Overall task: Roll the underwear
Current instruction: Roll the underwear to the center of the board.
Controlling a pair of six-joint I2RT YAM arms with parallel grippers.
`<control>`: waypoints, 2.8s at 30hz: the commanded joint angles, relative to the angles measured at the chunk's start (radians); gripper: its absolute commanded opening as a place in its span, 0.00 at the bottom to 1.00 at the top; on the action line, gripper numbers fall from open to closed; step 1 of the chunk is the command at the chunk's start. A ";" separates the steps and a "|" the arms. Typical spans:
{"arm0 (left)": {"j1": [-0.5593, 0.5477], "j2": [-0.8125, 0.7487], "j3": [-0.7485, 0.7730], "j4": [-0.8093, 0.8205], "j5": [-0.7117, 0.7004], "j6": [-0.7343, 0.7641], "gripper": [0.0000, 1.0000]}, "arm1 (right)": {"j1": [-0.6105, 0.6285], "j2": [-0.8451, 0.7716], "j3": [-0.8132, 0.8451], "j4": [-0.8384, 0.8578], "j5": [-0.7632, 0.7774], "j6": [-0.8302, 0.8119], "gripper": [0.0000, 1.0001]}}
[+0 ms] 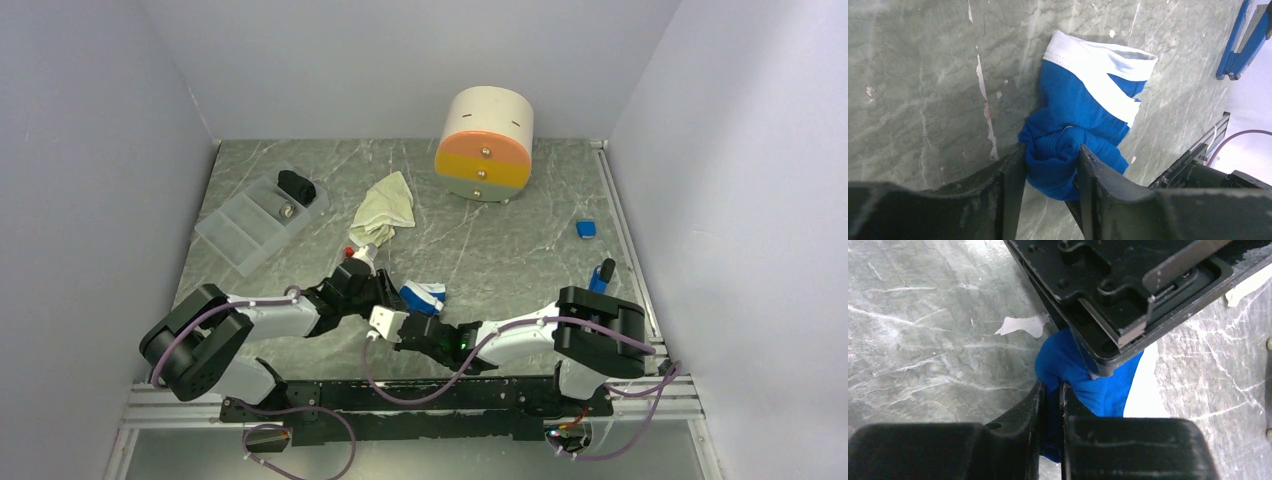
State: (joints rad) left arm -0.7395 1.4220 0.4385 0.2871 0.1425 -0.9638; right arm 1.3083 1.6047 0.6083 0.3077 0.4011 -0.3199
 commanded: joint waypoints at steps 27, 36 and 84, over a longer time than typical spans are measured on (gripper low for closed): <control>0.046 -0.097 -0.138 0.049 0.062 -0.120 0.77 | -0.269 0.065 -0.318 0.790 -0.634 0.655 0.08; 0.040 -0.054 -0.113 -0.043 0.038 -0.067 0.25 | -0.280 0.051 -0.320 0.789 -0.688 0.614 0.20; 0.032 -0.092 -0.053 -0.164 0.005 -0.036 0.14 | 0.059 -0.037 -0.032 0.093 0.058 0.269 0.43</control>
State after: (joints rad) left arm -0.7017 1.3373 0.3782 0.2214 0.1852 -1.0328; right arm 1.3346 1.5623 0.5686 0.3962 0.3679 -0.0853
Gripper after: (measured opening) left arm 0.227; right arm 0.514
